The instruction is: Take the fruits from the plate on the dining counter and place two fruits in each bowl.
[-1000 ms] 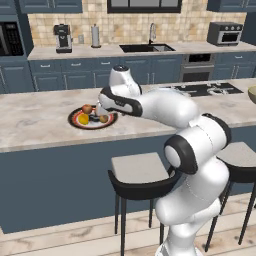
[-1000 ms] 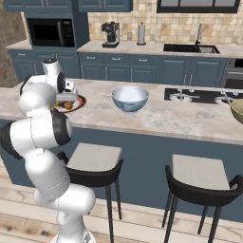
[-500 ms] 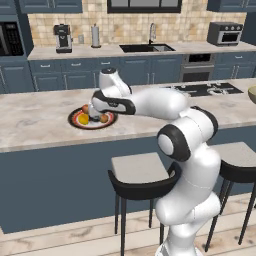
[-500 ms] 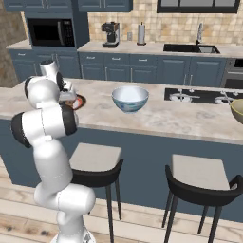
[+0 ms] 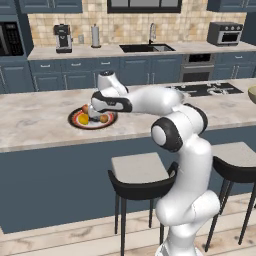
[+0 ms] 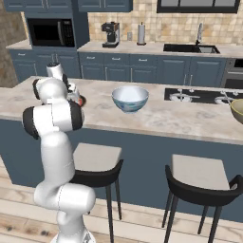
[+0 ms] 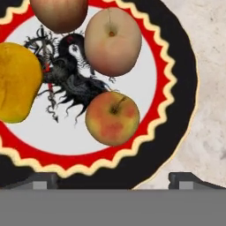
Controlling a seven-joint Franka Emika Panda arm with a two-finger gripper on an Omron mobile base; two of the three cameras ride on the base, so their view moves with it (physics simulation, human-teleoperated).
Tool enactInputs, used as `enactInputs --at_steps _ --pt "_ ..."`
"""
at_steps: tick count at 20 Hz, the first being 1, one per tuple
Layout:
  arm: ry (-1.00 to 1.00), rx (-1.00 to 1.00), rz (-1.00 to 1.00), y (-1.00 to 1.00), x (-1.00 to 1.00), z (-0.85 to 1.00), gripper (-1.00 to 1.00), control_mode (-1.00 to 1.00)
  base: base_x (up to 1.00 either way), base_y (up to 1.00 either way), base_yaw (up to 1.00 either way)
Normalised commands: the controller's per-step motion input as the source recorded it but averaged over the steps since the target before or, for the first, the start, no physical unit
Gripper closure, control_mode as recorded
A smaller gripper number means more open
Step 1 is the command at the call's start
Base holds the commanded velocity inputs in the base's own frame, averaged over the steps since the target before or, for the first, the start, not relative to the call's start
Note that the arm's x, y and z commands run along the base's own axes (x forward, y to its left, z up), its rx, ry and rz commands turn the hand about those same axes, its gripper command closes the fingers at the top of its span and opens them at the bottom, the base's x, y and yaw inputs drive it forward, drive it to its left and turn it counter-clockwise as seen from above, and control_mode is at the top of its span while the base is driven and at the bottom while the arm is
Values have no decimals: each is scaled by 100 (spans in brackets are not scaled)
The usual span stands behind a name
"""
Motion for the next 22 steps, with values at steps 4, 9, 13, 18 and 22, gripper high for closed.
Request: enactInputs --at_steps 4,9,13,18,22 --pt "0 0 0 0 46 -24 -100 -100 0 0 0" --pt "0 0 0 7 32 -18 -100 -100 0 0 0" --pt "0 0 0 11 19 -10 -100 -100 0 0 0" --pt "1 0 0 3 5 -17 -100 -100 0 0 0" --pt "0 0 0 0 1 -26 100 -100 0 0 0"
